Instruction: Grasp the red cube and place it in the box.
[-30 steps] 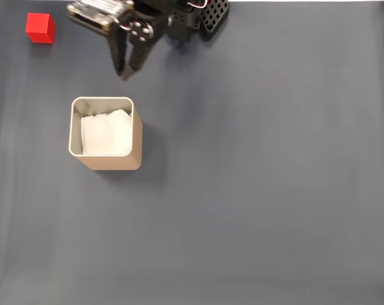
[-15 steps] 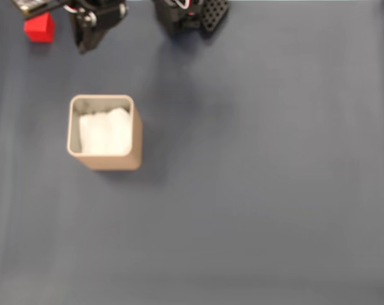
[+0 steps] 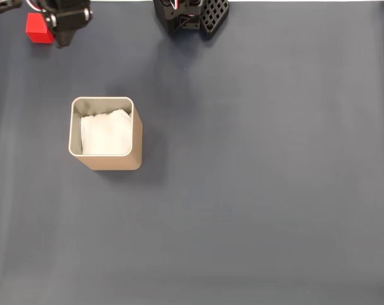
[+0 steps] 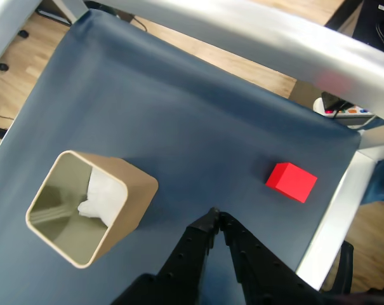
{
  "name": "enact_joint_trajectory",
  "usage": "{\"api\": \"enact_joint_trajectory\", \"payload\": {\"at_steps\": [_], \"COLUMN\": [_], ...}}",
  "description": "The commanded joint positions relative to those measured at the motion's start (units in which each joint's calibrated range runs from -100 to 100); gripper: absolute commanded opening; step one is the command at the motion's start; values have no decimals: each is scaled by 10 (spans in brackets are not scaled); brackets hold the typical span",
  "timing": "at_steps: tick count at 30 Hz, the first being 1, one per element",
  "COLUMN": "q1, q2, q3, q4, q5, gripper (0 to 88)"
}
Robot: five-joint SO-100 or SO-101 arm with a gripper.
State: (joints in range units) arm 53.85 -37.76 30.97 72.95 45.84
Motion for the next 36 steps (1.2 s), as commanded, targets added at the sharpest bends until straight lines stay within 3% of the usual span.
{"api": "enact_joint_trajectory", "payload": {"at_steps": [1,13,23,29,36], "q1": [26,116,188,209,208], "q2": [25,65,74,88,81], "q3": [-37,-41,-43,-33,9], "q4": [-19,-28,-31,-67,-110], "q5": [-4,-12,-7,-9,-16], "gripper": [13,79,188,280,330]}}
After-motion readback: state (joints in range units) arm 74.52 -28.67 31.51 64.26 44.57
